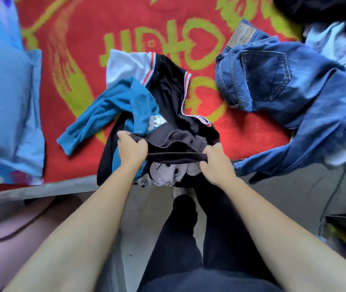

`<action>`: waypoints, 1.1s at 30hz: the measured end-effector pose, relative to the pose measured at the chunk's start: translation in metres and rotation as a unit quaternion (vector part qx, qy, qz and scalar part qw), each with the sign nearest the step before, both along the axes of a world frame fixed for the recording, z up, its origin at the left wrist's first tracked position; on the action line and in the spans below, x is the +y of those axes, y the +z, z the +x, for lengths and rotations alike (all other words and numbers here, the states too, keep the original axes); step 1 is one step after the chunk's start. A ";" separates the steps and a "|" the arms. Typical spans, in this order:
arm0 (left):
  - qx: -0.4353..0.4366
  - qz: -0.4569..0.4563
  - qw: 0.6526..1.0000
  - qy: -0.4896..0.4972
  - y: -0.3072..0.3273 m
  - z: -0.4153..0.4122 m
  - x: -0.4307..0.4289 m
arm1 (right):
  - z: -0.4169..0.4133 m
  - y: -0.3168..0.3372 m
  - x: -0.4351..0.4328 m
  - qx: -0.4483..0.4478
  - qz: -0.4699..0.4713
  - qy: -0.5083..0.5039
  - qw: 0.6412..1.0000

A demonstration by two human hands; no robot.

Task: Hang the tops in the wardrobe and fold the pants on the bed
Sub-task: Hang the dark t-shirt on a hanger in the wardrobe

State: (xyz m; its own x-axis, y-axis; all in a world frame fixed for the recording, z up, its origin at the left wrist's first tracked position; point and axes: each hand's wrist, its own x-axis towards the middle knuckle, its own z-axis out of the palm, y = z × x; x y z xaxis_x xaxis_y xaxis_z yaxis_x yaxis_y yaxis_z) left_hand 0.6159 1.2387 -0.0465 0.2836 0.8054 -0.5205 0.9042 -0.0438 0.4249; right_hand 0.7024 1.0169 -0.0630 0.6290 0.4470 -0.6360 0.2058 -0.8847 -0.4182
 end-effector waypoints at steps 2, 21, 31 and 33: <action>-0.069 0.027 0.997 0.012 0.037 -0.006 -0.003 | -0.001 0.032 0.009 -0.019 0.024 -0.003 1.000; -0.419 0.316 0.804 0.279 0.399 -0.124 0.015 | 0.028 0.417 0.113 -0.199 0.304 0.175 0.915; -0.208 0.478 0.784 0.336 0.436 -0.275 -0.138 | -0.093 0.462 0.081 -0.186 0.502 0.239 0.810; -0.193 0.484 0.765 0.379 0.445 -0.311 -0.172 | -0.132 0.467 0.075 -0.155 0.494 0.271 0.812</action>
State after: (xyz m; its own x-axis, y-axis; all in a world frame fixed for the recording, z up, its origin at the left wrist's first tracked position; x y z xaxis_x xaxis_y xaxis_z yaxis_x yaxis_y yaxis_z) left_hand 0.3048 1.0669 0.3986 -0.4726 0.7706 0.4277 0.6416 -0.0318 0.7663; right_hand 0.5704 1.0920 0.4039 0.2318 0.9066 0.3525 0.6837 0.1059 -0.7221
